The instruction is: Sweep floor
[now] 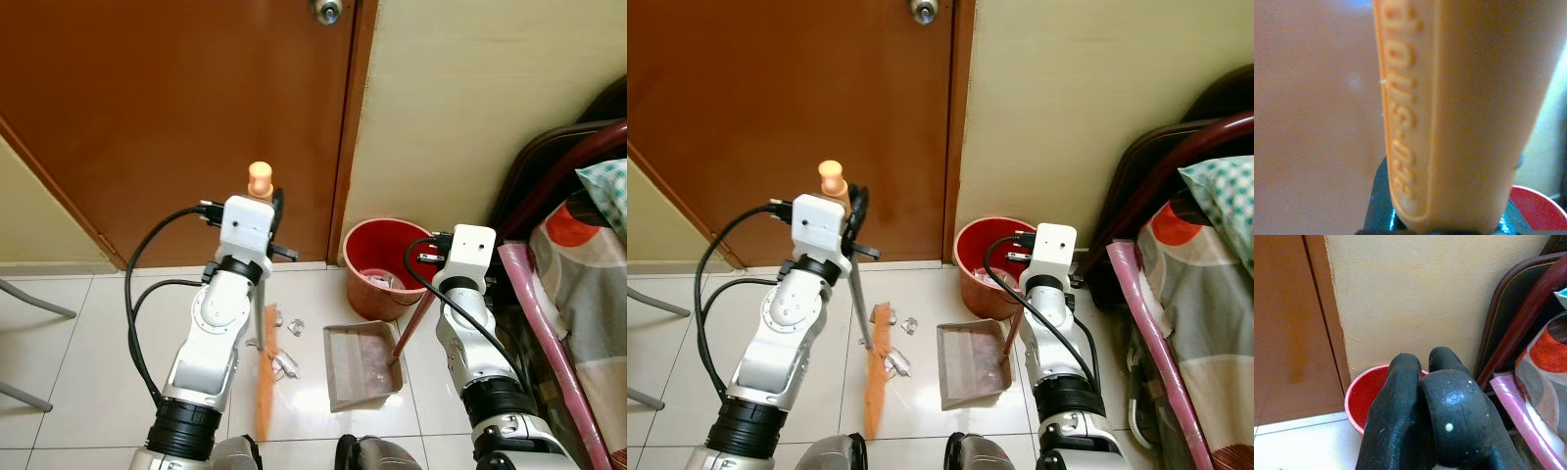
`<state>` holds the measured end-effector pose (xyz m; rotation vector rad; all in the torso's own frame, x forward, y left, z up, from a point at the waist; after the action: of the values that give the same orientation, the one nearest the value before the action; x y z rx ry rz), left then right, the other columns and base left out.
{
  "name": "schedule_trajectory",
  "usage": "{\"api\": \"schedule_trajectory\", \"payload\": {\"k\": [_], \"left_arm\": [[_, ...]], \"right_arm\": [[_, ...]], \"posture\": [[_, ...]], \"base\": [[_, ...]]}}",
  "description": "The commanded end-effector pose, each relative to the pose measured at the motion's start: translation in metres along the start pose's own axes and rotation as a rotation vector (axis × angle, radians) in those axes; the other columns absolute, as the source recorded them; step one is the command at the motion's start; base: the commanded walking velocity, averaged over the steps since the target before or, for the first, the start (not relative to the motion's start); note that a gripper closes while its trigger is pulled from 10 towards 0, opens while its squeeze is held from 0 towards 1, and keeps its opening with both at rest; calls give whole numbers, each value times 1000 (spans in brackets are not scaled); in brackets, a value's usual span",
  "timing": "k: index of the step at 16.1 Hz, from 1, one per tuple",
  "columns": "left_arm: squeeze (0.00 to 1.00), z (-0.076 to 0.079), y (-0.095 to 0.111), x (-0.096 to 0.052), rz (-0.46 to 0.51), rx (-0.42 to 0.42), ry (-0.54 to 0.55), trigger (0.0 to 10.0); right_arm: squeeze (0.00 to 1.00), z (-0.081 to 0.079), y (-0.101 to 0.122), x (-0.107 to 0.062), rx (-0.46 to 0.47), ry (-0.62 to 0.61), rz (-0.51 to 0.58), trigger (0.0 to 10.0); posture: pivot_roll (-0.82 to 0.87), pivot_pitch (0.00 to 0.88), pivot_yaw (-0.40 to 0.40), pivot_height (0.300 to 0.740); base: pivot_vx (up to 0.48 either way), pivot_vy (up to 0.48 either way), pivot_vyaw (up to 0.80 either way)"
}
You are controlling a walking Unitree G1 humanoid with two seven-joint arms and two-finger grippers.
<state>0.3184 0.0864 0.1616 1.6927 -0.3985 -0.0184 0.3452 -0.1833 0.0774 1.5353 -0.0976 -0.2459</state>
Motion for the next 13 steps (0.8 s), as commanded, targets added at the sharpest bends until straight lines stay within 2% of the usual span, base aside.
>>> {"api": "schedule_trajectory", "payload": {"k": [1, 3, 5, 8, 11, 13], "left_arm": [[0, 2, 15, 5, 67, -38, -9, 10000], [0, 10, 15, 6, 59, -88, -42, 10000], [0, 20, 15, 7, 48, -172, -60, 10000], [0, 18, 13, 7, 30, -230, -35, 10000], [0, 14, 13, 10, 24, -325, -7, 10000], [0, 9, 14, 10, 36, -311, 10, 10000]], "right_arm": [[0, 0, -2, 0, -4, 6, -2, 10000], [0, -1, -3, -1, 0, 7, -9, 10000], [0, -2, -4, -1, 4, 7, -14, 10000], [0, -2, -5, -1, 6, 8, -19, 10000], [0, -3, -5, 0, 4, 13, -25, 10000], [0, -3, -6, 1, 3, 15, -27, 10000]], "posture": [[-7, 108, -38, 740], [-7, 106, -35, 740], [-8, 104, -32, 740], [-8, 104, -32, 740], [-4, 98, -35, 740], [-6, 96, -34, 740]], "base": [[0, 0, 0], [0, 0, 0], [0, 0, 0], [0, 0, 0], [0, 0, 0], [0, 0, 0]]}}
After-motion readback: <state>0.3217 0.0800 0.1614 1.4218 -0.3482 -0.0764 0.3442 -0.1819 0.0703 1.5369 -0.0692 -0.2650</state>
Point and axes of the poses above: a point about 5 cm out from each wrist's last joint towards the gripper, its own x axis pointing out of the wrist towards the gripper, its own y axis along the axis of the wrist's last joint, z = x × y, the point moved 2 cm from there along x, pointing out of the wrist towards the gripper, and after that the axes turned 1 degree about x, right-handed, at the moved point
